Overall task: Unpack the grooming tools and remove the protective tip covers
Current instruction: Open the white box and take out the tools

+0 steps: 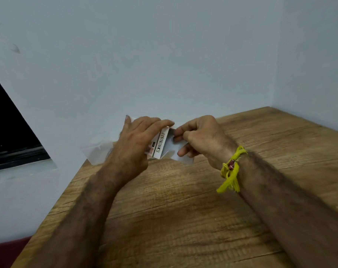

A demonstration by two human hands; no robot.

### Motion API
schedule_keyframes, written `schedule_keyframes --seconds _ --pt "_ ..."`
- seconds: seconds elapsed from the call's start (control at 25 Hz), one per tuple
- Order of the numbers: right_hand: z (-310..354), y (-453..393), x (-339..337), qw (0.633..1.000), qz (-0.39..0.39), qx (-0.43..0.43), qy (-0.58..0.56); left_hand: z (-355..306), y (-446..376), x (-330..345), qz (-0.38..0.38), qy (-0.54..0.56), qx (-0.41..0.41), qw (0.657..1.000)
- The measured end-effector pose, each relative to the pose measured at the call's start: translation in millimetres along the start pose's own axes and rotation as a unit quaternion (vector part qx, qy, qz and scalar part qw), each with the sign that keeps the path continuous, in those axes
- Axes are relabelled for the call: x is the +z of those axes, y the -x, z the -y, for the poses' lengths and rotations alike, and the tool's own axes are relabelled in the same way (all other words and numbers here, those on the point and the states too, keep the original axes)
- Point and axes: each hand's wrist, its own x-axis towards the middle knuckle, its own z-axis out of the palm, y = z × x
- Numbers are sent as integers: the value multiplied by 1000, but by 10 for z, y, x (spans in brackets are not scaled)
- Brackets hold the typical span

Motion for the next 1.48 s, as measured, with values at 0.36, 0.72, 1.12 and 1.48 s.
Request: schedule_keyframes --seconds 0.36,0.72,1.12,1.48 --pt "-16 26 45 985 13 -152 83 59 109 0 -62 213 -75 972" --pt "-2 90 60 913 -74 -228 329 -121 62 66 -80 137 -38 987" --pt "-218 -54 103 900 -64 -161 399 -190 83 263 -72 67 -16 995" --pt "-270 -32 172 893 -95 -221 381 -145 80 269 -88 105 -54 989"
